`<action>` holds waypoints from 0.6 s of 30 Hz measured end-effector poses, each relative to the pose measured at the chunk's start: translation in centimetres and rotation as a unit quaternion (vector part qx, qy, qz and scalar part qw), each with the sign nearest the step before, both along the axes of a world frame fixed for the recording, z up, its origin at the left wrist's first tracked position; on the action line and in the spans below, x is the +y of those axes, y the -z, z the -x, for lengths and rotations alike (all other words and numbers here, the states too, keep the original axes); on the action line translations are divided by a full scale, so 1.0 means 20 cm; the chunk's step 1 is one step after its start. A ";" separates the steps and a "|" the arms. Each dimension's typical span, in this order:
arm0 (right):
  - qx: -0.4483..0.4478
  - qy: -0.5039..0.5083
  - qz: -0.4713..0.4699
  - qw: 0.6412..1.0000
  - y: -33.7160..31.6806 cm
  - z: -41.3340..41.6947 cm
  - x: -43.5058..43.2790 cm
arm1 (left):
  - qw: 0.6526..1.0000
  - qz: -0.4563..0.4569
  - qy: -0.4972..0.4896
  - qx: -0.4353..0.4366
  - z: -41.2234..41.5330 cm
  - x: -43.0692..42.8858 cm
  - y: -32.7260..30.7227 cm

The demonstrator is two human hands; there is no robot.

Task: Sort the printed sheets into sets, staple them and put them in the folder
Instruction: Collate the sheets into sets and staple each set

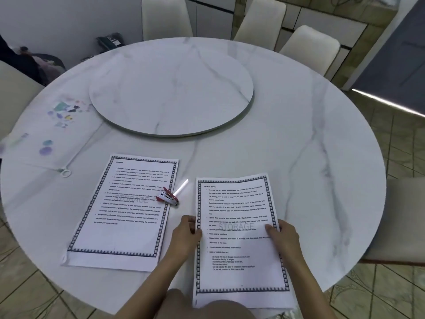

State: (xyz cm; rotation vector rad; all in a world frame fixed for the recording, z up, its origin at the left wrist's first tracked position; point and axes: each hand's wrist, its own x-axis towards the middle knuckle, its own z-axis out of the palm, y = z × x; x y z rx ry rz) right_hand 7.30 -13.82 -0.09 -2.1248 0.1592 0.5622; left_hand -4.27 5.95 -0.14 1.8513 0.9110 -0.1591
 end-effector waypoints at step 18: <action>-0.208 -0.149 0.042 0.966 -0.06 0.02 0.24 | 0.998 -0.027 -0.054 -0.025 0.13 0.11 0.01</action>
